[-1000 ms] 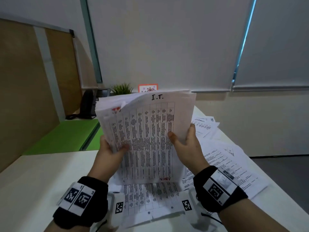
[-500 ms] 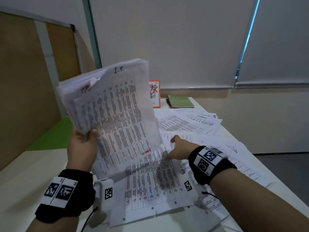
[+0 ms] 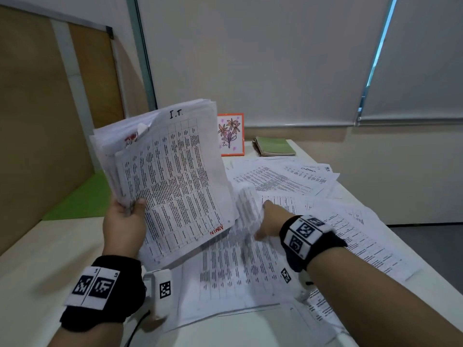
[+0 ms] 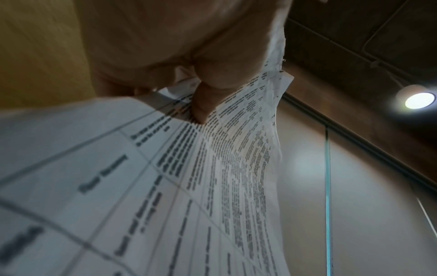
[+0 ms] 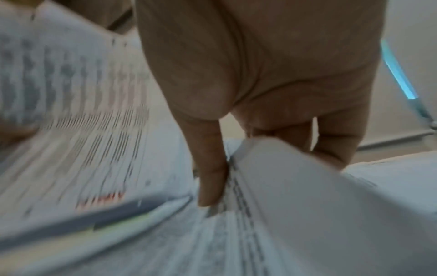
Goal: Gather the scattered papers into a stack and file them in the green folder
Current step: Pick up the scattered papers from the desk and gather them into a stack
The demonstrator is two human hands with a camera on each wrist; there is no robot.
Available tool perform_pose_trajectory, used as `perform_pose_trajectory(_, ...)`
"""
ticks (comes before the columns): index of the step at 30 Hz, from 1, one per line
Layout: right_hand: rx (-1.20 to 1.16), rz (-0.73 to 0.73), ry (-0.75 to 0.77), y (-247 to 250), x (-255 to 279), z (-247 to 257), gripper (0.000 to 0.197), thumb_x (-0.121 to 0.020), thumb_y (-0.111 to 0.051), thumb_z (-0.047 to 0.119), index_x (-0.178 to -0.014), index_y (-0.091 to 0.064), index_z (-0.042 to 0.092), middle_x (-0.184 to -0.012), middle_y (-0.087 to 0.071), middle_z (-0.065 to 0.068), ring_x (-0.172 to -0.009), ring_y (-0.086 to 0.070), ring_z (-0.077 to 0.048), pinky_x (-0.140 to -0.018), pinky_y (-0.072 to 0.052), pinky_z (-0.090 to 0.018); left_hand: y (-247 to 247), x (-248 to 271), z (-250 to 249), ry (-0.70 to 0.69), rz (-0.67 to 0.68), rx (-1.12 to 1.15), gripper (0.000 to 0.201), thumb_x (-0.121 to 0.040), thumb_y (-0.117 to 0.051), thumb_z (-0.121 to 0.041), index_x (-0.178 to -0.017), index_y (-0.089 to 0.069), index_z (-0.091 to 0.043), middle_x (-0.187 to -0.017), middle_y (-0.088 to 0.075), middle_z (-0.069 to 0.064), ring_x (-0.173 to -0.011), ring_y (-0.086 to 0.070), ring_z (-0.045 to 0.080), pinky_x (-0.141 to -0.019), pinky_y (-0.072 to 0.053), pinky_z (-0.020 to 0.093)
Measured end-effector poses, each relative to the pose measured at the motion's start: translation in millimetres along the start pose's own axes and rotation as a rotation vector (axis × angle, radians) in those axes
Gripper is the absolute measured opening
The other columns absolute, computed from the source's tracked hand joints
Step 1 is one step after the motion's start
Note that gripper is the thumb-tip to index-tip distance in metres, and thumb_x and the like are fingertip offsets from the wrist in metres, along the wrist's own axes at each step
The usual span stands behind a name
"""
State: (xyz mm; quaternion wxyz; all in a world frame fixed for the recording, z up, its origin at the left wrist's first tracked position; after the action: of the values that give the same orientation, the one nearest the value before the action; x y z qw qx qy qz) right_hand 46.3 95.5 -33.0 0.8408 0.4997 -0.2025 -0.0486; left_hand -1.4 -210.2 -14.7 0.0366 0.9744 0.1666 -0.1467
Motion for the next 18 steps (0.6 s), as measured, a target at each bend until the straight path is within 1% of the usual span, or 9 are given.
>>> perform_pose_trajectory(2,-0.149,-0.091,0.053,15.4,2.3,-7.2,0.047,-0.084,-0.069,0.015,-0.125,-0.048,0.007,-0.121,-0.056,-0.009,-0.109,-0.055,-0.024,-0.078,-0.044,-0.021,2.0,-0.4,-0.7,-0.001,-0.004,-0.005,0.034,-0.092,-0.057,-0.017,-0.125,-0.052,-0.023,-0.113,-0.059,-0.004,-0.108,-0.055,0.021,-0.101,-0.041,0.041)
perform_pose_trajectory(3,-0.241,-0.149,0.08,24.0,3.4,-12.9,0.028,-0.085,-0.066,0.015,-0.11,-0.055,0.01,-0.108,-0.059,-0.008,-0.099,-0.058,-0.023,-0.068,-0.044,-0.02,2.9,-0.5,-1.7,-0.003,-0.005,-0.01,0.034,-0.091,-0.058,-0.02,-0.124,-0.052,-0.024,-0.113,-0.059,-0.004,-0.109,-0.056,0.022,-0.102,-0.041,0.042)
perform_pose_trajectory(4,-0.345,-0.208,0.098,32.5,5.3,-19.3,0.015,-0.087,-0.064,0.017,-0.1,-0.057,0.012,-0.097,-0.06,-0.007,-0.09,-0.058,-0.023,-0.063,-0.043,-0.022,3.6,-0.7,-2.4,-0.011,-0.01,-0.012,0.034,-0.09,-0.058,-0.022,-0.124,-0.053,-0.025,-0.113,-0.06,-0.004,-0.11,-0.057,0.024,-0.102,-0.041,0.045)
perform_pose_trajectory(5,-0.456,-0.265,0.113,40.9,7.6,-25.9,0.011,-0.089,-0.062,0.019,-0.097,-0.057,0.014,-0.093,-0.061,-0.006,-0.085,-0.059,-0.022,-0.063,-0.043,-0.024,4.2,-0.1,-4.4,-0.009,-0.018,-0.006,0.033,-0.091,-0.058,-0.021,-0.124,-0.053,-0.025,-0.113,-0.06,-0.003,-0.111,-0.057,0.026,-0.102,-0.042,0.046)
perform_pose_trajectory(8,-0.717,-0.473,0.155,66.0,14.6,-44.3,0.023,-0.092,-0.06,0.025,-0.109,-0.061,0.009,-0.096,-0.064,-0.008,-0.084,-0.06,-0.024,-0.064,-0.044,-0.026,5.6,0.5,-8.6,-0.009,-0.059,-0.01,0.031,-0.093,-0.055,-0.018,-0.124,-0.052,-0.02,-0.113,-0.06,0.001,-0.107,-0.057,0.024,-0.099,-0.042,0.04)
perform_pose_trajectory(10,-0.839,-0.58,0.222,81.9,18.4,-53.0,0.026,-0.092,-0.059,0.023,-0.114,-0.061,0.009,-0.1,-0.066,-0.007,-0.088,-0.06,-0.023,-0.069,-0.045,-0.026,4.4,3.0,-13.6,-0.008,-0.084,-0.023,0.033,-0.094,-0.055,-0.017,-0.126,-0.051,-0.018,-0.114,-0.06,0.002,-0.104,-0.055,0.021,-0.094,-0.04,0.033)
perform_pose_trajectory(14,-1.122,-0.719,0.369,107.6,30.2,-63.8,0.015,-0.091,-0.06,0.017,-0.107,-0.059,0.017,-0.092,-0.066,0.003,-0.086,-0.061,-0.016,-0.078,-0.052,-0.033,4.6,11.6,-27.0,-0.02,-0.125,-0.085,0.034,-0.095,-0.051,-0.014,-0.129,-0.05,-0.014,-0.107,-0.055,0.001,-0.095,-0.047,0.017,-0.082,-0.033,0.025)
perform_pose_trajectory(17,-1.335,-0.744,0.477,117.8,40.3,-67.9,0.015,-0.09,-0.06,0.012,-0.104,-0.058,0.018,-0.093,-0.066,0.007,-0.08,-0.065,-0.002,-0.072,-0.054,-0.019,5.8,15.9,-32.4,-0.017,-0.124,-0.115,0.033,-0.096,-0.049,-0.014,-0.128,-0.049,-0.014,-0.104,-0.052,0.001,-0.092,-0.046,0.017,-0.078,-0.031,0.024)
perform_pose_trajectory(18,-1.392,-0.729,0.506,118.6,41.0,-67.4,0.016,-0.089,-0.06,0.013,-0.103,-0.058,0.019,-0.094,-0.066,0.007,-0.08,-0.065,-0.001,-0.072,-0.054,-0.018,5.6,14.7,-32.2,-0.013,-0.116,-0.114,0.032,-0.096,-0.049,-0.014,-0.127,-0.05,-0.015,-0.104,-0.053,0.001,-0.092,-0.047,0.018,-0.078,-0.031,0.025)
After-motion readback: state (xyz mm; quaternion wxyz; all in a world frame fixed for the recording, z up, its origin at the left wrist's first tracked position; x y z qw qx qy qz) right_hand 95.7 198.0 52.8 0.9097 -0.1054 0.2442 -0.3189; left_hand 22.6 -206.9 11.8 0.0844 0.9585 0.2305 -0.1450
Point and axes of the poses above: each hand's wrist, its own x-axis away from the middle knuckle, its own y-axis out of the back of the hand, z = x × y, the point moved 6 cm from there along -x, towards the middle knuckle
